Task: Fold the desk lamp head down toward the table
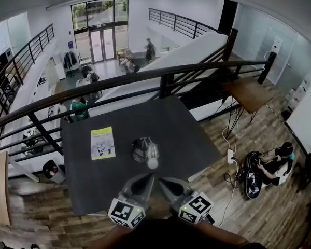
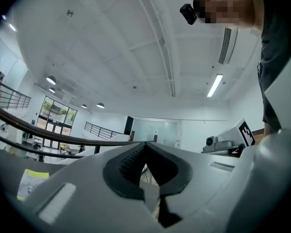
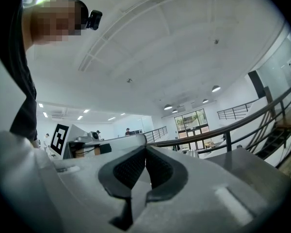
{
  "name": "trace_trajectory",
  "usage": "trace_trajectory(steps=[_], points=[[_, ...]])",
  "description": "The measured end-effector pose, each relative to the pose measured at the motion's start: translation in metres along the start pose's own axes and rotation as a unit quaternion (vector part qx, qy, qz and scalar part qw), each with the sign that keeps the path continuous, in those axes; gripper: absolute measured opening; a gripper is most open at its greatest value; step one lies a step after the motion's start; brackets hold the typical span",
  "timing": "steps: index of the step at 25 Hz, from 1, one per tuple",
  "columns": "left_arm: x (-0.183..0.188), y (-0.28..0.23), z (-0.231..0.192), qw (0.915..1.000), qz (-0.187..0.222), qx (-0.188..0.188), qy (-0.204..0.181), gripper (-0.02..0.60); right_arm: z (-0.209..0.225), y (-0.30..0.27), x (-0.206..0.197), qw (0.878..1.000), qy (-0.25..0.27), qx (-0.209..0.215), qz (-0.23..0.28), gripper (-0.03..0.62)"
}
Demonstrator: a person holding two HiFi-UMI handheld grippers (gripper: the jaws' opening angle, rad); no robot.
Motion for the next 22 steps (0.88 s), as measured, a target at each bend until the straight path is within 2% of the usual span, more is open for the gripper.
trace_trajectory(steps=[8,15,22], points=[[0.006,0.005,-0.019,1.0,-0.006,0.006,0.004,0.002,-0.001,-0.023,-0.005,1.0,-0.006,0.0,-0.004,0.008],[0.003,-0.006,-0.038,0.9998,-0.004,0.017,0.005,0.002,0.02,-0.039,-0.009,1.0,-0.013,-0.003,-0.004,0.026],[-0.001,-0.029,-0.059,0.9995,-0.008,0.029,0.012,0.002,0.047,-0.061,-0.018,0.999,-0.026,0.017,-0.02,0.058]])
Point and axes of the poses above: the fingertips, and each gripper's own axes: y backward along the fingers, z to its right, x out of its top, the point moved 9 cm from there along y, backward along the fingers, and after that the axes turned 13 degrees about y, right-handed, at the moved point
